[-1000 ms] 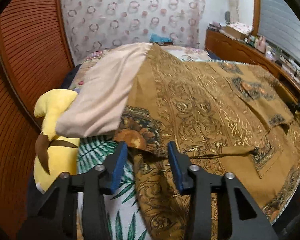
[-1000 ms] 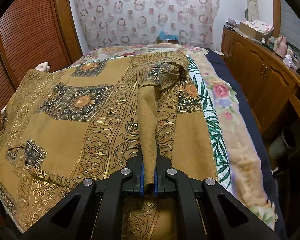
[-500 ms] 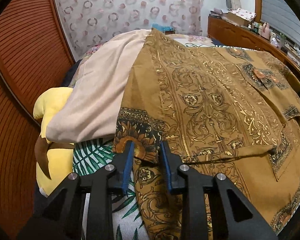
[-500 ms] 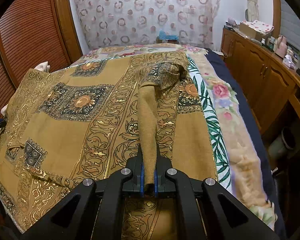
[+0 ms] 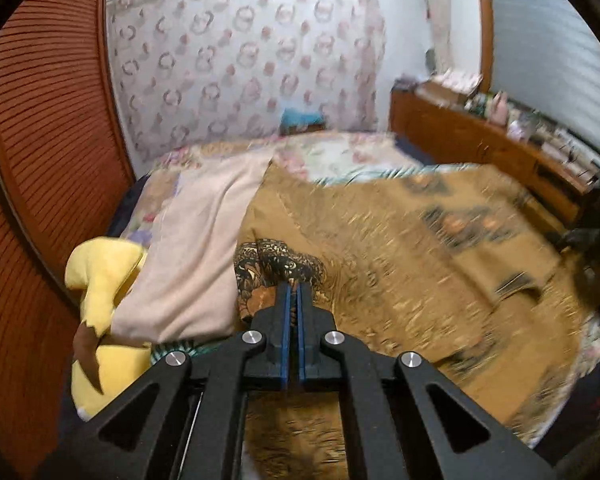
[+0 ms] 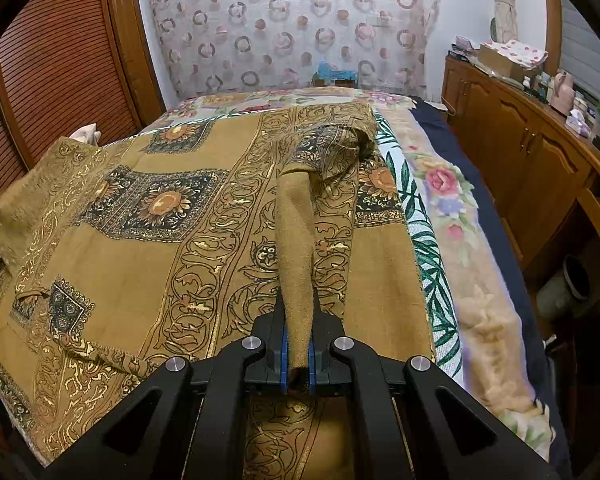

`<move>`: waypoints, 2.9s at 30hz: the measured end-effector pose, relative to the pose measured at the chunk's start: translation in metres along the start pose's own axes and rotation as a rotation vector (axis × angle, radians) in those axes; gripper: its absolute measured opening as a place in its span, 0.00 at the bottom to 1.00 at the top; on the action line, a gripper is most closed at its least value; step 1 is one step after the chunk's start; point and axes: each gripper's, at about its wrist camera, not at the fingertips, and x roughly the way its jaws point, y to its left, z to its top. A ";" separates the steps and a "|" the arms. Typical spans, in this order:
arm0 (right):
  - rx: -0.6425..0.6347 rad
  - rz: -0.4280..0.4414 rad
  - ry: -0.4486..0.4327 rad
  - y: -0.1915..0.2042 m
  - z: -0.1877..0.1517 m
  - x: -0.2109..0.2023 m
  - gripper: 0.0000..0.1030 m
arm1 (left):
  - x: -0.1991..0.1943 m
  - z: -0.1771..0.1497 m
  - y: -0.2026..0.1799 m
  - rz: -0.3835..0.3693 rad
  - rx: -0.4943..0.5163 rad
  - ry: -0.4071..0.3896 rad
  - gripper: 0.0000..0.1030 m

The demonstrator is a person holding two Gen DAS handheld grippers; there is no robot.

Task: Fold small clothes

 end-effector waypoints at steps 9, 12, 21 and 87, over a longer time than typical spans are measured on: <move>-0.020 -0.011 -0.049 0.006 0.003 -0.013 0.03 | -0.018 0.010 -0.016 -0.112 -0.020 -0.037 0.03; -0.013 0.036 -0.097 0.008 0.012 -0.035 0.03 | -0.035 0.015 -0.023 -0.134 -0.027 -0.074 0.03; -0.049 0.111 -0.189 0.019 0.023 -0.105 0.02 | -0.077 0.007 -0.012 -0.216 -0.109 -0.135 0.03; -0.197 0.104 -0.051 0.105 -0.082 -0.018 0.60 | 0.004 -0.109 0.032 0.006 -0.258 0.150 0.74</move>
